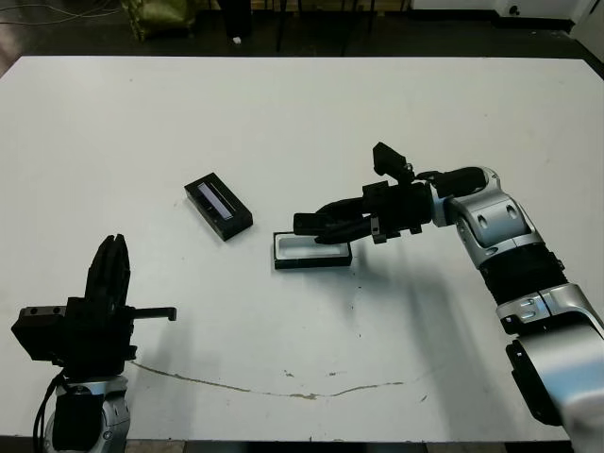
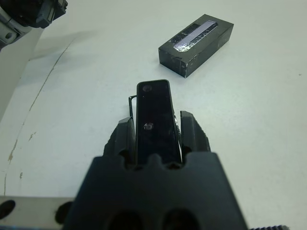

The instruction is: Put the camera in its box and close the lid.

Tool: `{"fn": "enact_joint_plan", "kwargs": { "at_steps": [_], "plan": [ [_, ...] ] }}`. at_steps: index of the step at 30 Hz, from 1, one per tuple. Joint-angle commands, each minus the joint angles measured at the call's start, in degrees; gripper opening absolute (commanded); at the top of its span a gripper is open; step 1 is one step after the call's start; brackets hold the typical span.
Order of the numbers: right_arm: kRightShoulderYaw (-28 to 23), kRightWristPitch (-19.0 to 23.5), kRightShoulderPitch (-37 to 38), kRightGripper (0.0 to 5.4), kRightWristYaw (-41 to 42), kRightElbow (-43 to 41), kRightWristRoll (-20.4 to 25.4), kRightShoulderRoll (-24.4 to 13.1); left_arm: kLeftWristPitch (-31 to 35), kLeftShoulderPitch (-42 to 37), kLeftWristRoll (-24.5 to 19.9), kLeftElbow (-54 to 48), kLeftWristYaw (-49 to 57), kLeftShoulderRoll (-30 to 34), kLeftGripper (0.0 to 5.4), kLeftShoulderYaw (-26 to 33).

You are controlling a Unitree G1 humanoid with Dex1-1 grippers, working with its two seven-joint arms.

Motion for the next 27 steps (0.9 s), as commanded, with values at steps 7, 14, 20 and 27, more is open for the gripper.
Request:
{"fn": "enact_joint_plan", "kwargs": {
  "at_steps": [7,14,20,27],
  "plan": [
    [2.13,1.93,-0.57,0.74,-1.30,-1.51,-2.10,0.57,0.24,1.24,-0.46,0.89,-0.23,0.17,0.00,-0.15],
    [3.62,0.19,-0.64,0.74,-2.60,-2.30,-4.18,0.87,0.90,2.04,-0.48,-0.02,0.24,-0.15,0.00,-0.64],
    [4.42,0.10,-1.61,0.74,-2.42,-0.77,-5.15,1.81,1.43,2.21,0.01,-0.39,0.72,-0.18,0.00,-0.92],
    [5.33,-0.81,-2.12,0.74,-3.12,-0.19,-6.63,2.22,1.36,2.28,-0.29,-0.29,0.66,-0.24,0.00,-1.06]
  ]
}}
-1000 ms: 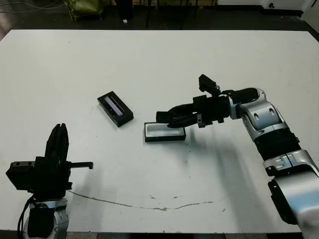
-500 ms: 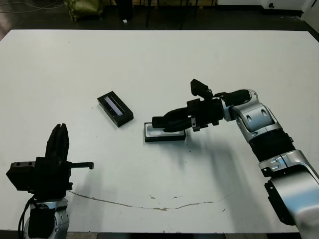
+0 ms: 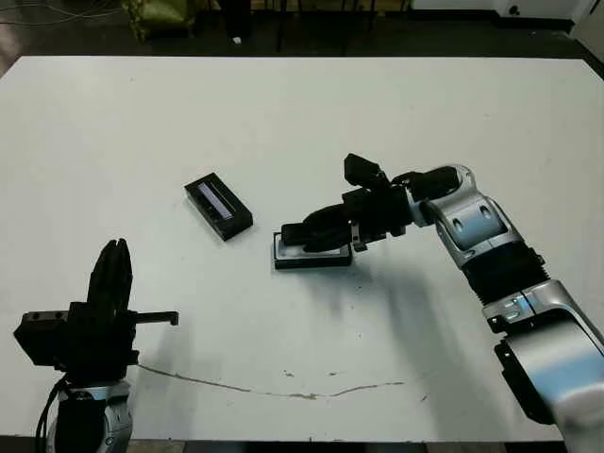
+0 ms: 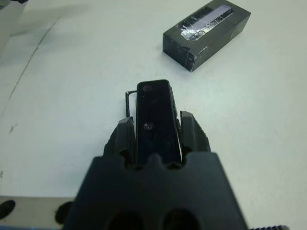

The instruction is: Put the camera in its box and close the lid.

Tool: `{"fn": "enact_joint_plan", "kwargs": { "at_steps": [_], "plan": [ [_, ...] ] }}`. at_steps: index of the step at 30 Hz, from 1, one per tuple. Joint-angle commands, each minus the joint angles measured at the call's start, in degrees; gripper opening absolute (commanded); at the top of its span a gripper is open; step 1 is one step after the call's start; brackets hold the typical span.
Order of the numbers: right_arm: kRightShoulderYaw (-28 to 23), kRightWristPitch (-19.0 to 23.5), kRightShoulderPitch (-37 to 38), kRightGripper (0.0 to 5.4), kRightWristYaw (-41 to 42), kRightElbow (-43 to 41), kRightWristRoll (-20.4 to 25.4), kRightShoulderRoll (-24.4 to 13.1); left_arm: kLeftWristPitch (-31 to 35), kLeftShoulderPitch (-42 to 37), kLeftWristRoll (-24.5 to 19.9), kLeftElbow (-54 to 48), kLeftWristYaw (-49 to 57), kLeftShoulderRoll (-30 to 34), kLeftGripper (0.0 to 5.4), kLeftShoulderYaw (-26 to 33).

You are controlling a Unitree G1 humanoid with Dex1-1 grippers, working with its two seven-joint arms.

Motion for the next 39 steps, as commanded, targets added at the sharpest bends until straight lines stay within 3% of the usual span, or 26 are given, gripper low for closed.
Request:
{"fn": "enact_joint_plan", "kwargs": {
  "at_steps": [1,25,39],
  "plan": [
    [0.85,-1.24,-0.64,0.74,-0.63,0.86,-1.43,0.27,1.09,0.89,-0.09,0.34,0.31,-0.18,0.00,-0.17],
    [2.25,-4.54,1.10,0.74,0.53,1.41,-3.10,0.27,0.93,1.39,-0.12,0.32,0.86,-0.67,0.00,-0.50],
    [2.12,-1.44,0.78,0.74,2.65,1.78,-1.85,0.47,0.83,2.00,0.50,0.04,1.44,-0.57,0.00,-1.30]
  ]
}}
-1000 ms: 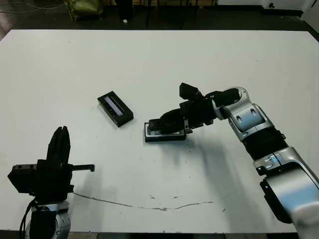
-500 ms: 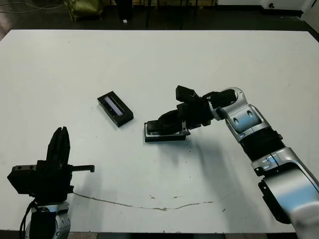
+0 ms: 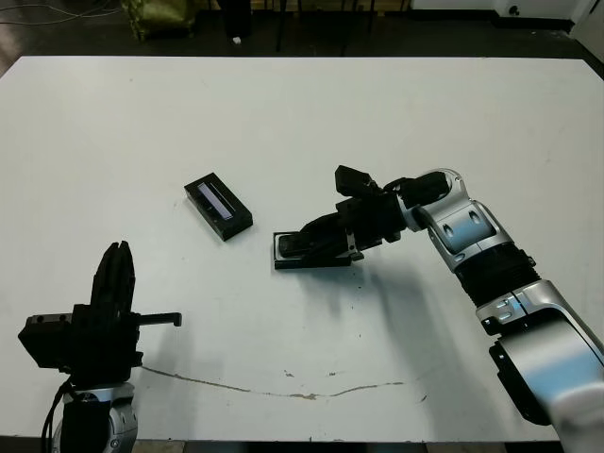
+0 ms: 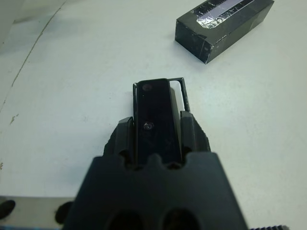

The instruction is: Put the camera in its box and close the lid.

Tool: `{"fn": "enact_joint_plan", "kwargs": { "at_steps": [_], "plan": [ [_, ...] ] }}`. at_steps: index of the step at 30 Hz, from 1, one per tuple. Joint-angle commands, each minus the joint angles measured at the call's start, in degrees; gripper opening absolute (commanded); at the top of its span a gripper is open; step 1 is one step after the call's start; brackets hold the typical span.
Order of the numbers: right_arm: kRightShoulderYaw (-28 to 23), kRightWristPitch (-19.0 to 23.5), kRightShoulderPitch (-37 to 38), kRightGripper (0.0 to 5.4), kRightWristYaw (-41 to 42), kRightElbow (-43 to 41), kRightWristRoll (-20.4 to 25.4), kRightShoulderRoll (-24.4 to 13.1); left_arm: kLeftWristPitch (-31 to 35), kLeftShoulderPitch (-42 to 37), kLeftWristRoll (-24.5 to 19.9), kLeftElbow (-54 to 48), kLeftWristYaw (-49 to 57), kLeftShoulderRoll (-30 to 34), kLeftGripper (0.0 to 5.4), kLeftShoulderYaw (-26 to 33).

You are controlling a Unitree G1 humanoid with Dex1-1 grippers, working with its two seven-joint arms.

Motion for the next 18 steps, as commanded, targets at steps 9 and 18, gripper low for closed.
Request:
{"fn": "enact_joint_plan", "kwargs": {
  "at_steps": [9,18],
  "plan": [
    [2.38,0.58,1.59,0.74,-0.87,-2.25,-2.66,-0.78,1.49,1.52,0.12,-0.51,-0.01,0.26,0.00,-0.07],
    [3.52,-0.73,2.45,0.74,-1.71,-2.85,-3.66,-0.97,1.76,1.73,0.70,-0.89,0.45,0.05,0.00,-0.24]
  ]
}}
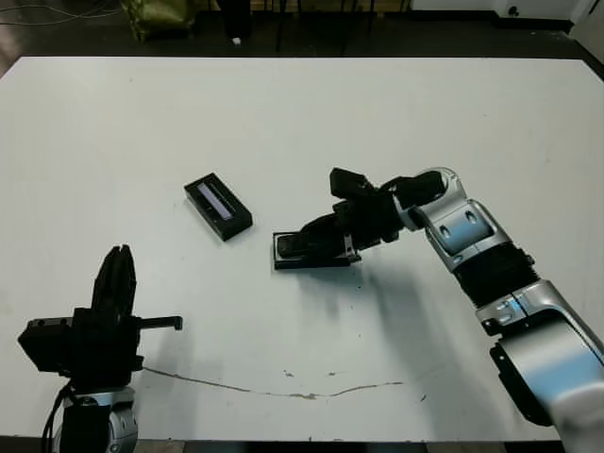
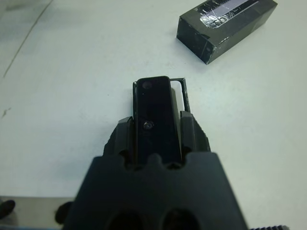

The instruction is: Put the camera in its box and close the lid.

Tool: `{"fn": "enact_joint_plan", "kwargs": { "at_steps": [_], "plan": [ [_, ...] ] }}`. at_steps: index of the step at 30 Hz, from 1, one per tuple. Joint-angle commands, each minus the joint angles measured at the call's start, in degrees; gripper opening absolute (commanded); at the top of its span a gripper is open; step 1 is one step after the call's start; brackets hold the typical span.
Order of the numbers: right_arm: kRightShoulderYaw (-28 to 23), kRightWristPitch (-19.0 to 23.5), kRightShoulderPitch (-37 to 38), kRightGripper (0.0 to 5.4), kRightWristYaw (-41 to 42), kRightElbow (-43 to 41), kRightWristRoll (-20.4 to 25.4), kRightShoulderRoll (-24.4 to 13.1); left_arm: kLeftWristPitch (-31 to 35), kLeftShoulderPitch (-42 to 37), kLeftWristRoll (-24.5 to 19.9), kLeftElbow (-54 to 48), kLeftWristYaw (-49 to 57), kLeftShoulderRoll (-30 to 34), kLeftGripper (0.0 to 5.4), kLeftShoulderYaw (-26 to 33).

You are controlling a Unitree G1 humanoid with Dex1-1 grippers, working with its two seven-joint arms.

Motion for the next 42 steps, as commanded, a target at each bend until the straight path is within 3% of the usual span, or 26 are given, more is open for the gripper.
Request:
{"fn": "enact_joint_plan", "kwargs": {
  "at_steps": [1,12,35,42],
  "plan": [
    [1.65,0.54,2.41,0.74,-0.05,0.04,-1.28,-0.42,0.95,0.97,0.48,-0.06,0.19,0.05,0.00,-0.09],
    [5.60,-0.74,3.25,0.74,-0.91,-1.87,-4.12,-1.10,0.76,1.08,0.15,0.03,0.27,-0.19,0.00,-0.16],
    [1.96,-0.99,3.18,0.74,-2.89,1.92,-2.18,-1.64,0.94,1.13,-0.05,-0.02,-0.13,0.02,0.00,0.01],
    [1.69,0.62,2.79,0.74,-2.94,1.95,-1.93,-1.88,0.29,0.91,0.31,0.51,-0.28,0.30,0.00,0.23]
  ]
}}
